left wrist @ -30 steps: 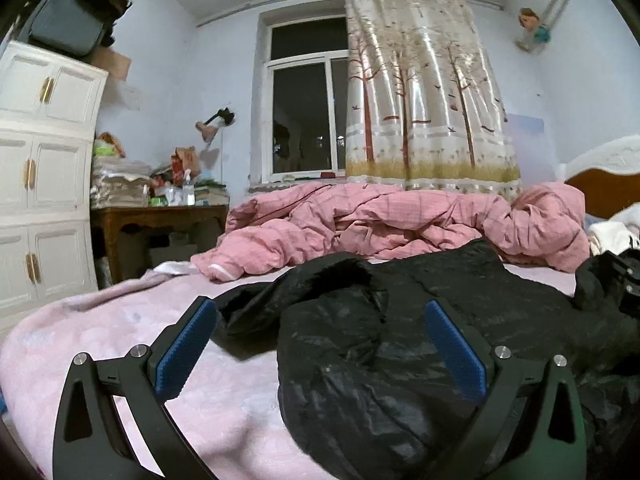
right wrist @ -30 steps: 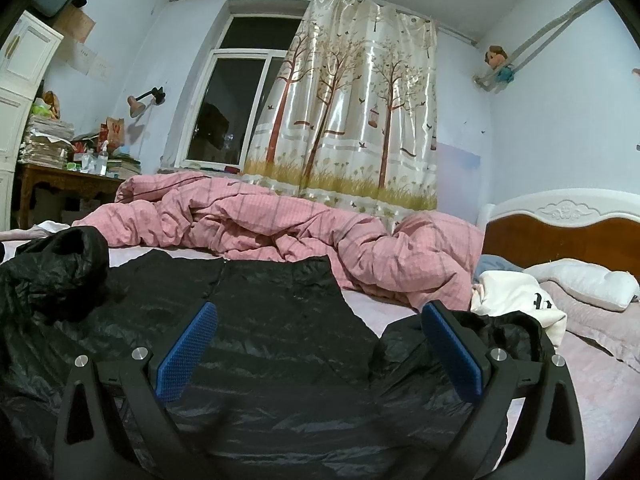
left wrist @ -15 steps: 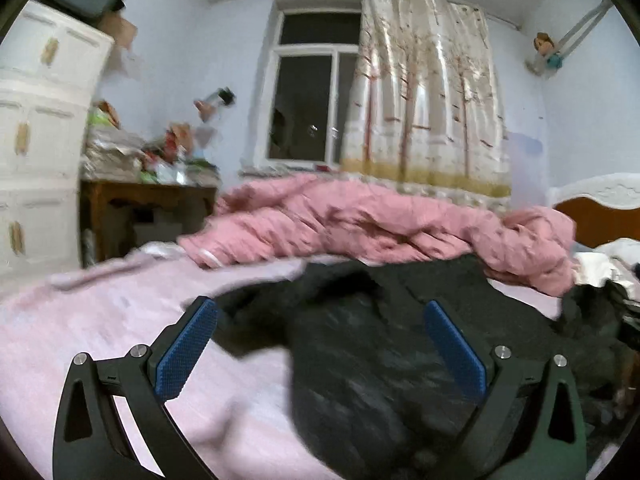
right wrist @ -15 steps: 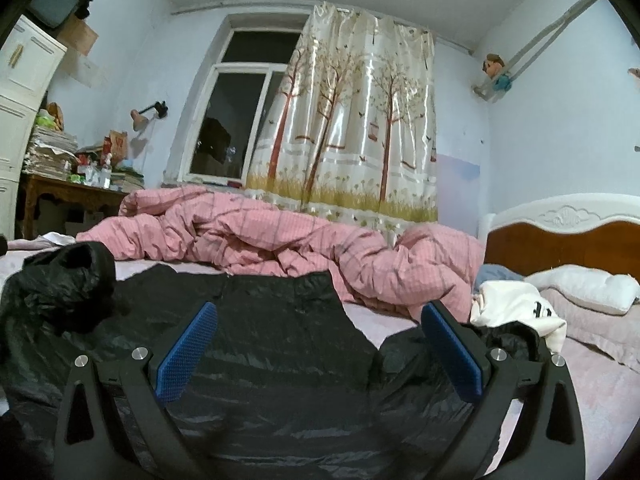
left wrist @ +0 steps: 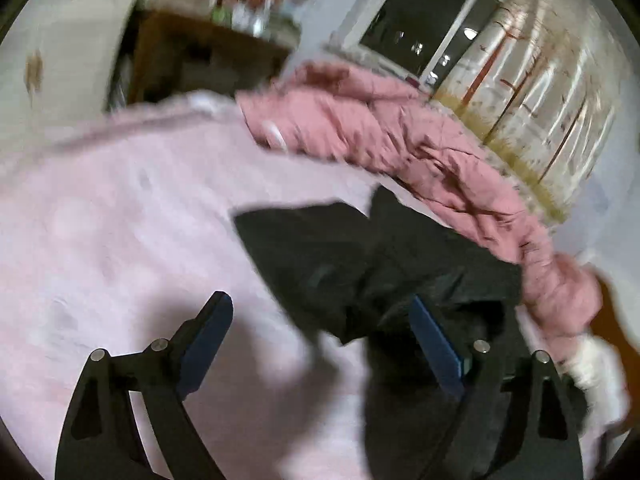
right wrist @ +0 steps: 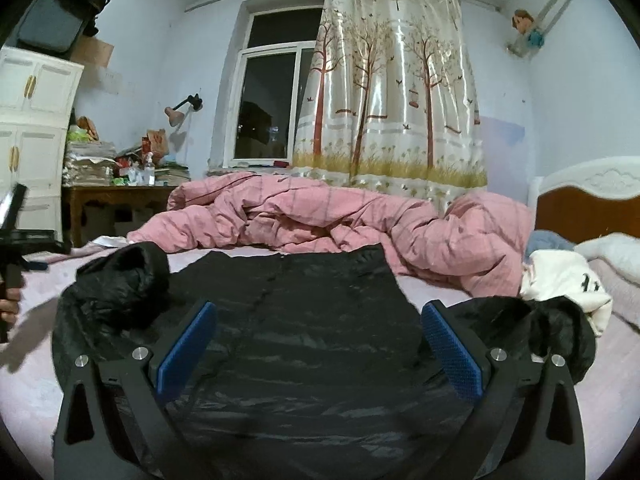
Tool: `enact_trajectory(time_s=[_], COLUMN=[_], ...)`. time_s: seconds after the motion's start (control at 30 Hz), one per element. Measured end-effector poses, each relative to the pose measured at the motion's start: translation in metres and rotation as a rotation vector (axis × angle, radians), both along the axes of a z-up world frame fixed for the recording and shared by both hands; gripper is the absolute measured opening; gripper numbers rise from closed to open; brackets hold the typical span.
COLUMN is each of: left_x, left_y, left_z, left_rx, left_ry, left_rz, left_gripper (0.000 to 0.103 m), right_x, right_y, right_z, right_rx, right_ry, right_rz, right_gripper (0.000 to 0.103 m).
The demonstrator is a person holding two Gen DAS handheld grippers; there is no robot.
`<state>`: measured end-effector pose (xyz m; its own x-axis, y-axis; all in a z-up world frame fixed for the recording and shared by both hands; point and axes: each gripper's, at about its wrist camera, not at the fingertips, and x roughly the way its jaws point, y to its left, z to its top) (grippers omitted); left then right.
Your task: Fold large clothes
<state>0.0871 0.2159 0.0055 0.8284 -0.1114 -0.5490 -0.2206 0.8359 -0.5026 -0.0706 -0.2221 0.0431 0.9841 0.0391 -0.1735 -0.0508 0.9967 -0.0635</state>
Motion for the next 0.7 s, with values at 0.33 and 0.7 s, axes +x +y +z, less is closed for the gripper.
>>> enact_trajectory(time_s=[0.33,0.7], left_x=[0.042,-0.016], left_y=[0.009,0.061], left_z=[-0.022,0.139], left_rx=[-0.102,0.228], left_ry=[0.110,-0.221], left_rz=[-0.004,0.223], left_gripper=[0.002,0.001], right_x=[0.010,0.026], right_y=[-0.017,0.018], right_z=[-0.008,-0.036], right_rx=[0.123,0.155], right_ry=[0.121,0.403], right_rz=[0.087,0.493], right_gripper=[0.102,0.099])
